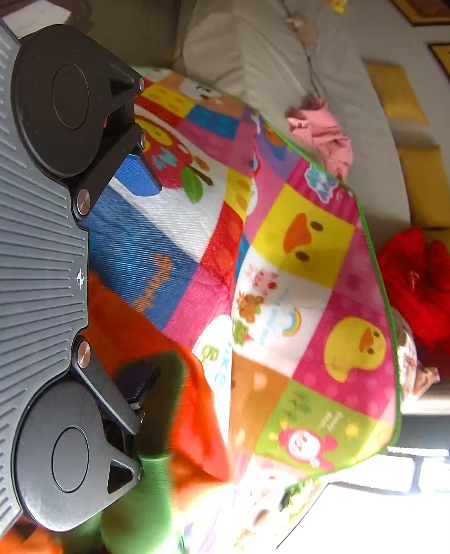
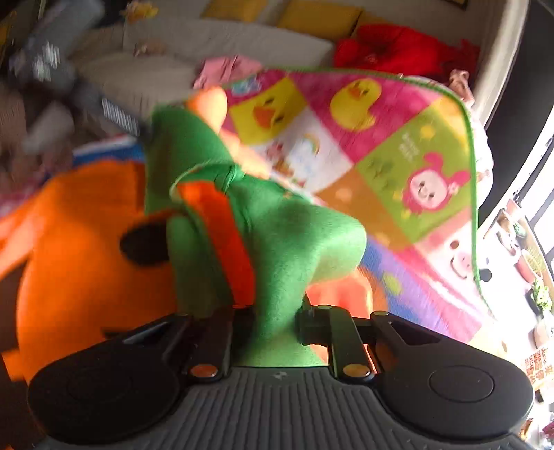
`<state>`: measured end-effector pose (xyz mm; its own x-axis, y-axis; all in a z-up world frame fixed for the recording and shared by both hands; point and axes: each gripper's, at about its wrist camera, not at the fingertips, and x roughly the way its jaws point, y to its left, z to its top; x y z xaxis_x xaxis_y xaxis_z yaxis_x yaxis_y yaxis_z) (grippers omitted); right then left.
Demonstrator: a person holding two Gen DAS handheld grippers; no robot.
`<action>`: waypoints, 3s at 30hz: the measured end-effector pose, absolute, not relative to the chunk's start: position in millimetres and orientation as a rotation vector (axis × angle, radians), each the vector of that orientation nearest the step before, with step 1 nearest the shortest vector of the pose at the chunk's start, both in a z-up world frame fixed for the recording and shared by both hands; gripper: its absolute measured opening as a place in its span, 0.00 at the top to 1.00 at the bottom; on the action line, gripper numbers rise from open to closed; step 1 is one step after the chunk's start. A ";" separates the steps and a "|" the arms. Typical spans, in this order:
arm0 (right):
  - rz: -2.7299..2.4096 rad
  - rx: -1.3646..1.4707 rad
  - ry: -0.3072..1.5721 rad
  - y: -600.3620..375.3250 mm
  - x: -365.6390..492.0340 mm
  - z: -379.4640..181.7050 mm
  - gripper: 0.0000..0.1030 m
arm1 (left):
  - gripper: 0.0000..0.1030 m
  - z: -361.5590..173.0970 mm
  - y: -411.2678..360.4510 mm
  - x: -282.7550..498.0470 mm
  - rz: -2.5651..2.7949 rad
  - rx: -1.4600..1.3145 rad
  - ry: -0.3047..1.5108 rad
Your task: Fold clothes
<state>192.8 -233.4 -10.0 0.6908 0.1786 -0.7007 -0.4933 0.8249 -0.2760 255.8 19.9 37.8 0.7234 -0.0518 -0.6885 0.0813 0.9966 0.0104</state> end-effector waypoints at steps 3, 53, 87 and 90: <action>0.393 -0.569 0.678 -222.9 180.5 -25.8 0.85 | 0.00 63.7 26.5 234.5 -0.168 -0.042 0.712; 0.372 -0.313 0.730 -284.9 128.7 5.7 0.20 | 0.00 13.1 -51.8 195.6 -0.355 0.198 0.763; 0.402 -0.684 0.547 -225.1 161.6 -25.8 0.51 | 0.00 40.8 -52.5 214.9 -0.443 0.039 0.714; 0.449 -0.669 0.534 -240.3 143.8 -6.2 0.32 | 0.00 26.3 -70.3 238.6 -0.366 0.143 0.715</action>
